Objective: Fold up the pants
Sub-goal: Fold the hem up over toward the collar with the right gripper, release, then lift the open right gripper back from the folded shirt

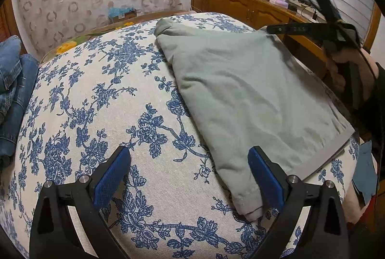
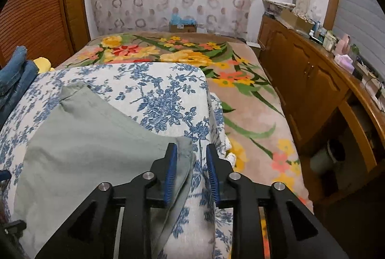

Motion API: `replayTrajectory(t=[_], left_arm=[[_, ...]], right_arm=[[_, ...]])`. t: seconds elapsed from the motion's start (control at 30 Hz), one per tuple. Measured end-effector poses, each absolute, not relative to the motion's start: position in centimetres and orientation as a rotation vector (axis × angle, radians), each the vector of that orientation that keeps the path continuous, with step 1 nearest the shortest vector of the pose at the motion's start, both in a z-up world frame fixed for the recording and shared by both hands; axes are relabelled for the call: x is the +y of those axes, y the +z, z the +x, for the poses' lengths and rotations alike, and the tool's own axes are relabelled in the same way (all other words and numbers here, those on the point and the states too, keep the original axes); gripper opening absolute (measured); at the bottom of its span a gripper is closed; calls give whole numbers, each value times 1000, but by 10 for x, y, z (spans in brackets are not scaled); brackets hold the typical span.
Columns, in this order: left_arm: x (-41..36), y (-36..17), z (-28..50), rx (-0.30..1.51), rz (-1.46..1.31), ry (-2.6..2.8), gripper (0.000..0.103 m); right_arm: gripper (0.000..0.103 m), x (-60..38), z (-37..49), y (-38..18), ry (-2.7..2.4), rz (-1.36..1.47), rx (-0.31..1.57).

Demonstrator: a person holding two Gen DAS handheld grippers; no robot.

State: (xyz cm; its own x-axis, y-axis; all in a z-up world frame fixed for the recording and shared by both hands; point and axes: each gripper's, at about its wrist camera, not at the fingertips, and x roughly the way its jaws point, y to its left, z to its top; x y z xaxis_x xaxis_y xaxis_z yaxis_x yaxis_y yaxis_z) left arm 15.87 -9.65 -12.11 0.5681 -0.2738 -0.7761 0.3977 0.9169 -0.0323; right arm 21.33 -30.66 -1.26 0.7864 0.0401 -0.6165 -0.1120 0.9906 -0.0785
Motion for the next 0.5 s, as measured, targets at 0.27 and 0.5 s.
replayTrajectory(t=[0.27, 0.5], left_arm=[[-97, -121, 158, 883, 152, -396, 99], [-97, -121, 159, 883, 152, -396, 100]], right_arm=[[42, -303, 146, -10, 162, -105, 645], [42, -295, 78, -32, 203, -69, 656]])
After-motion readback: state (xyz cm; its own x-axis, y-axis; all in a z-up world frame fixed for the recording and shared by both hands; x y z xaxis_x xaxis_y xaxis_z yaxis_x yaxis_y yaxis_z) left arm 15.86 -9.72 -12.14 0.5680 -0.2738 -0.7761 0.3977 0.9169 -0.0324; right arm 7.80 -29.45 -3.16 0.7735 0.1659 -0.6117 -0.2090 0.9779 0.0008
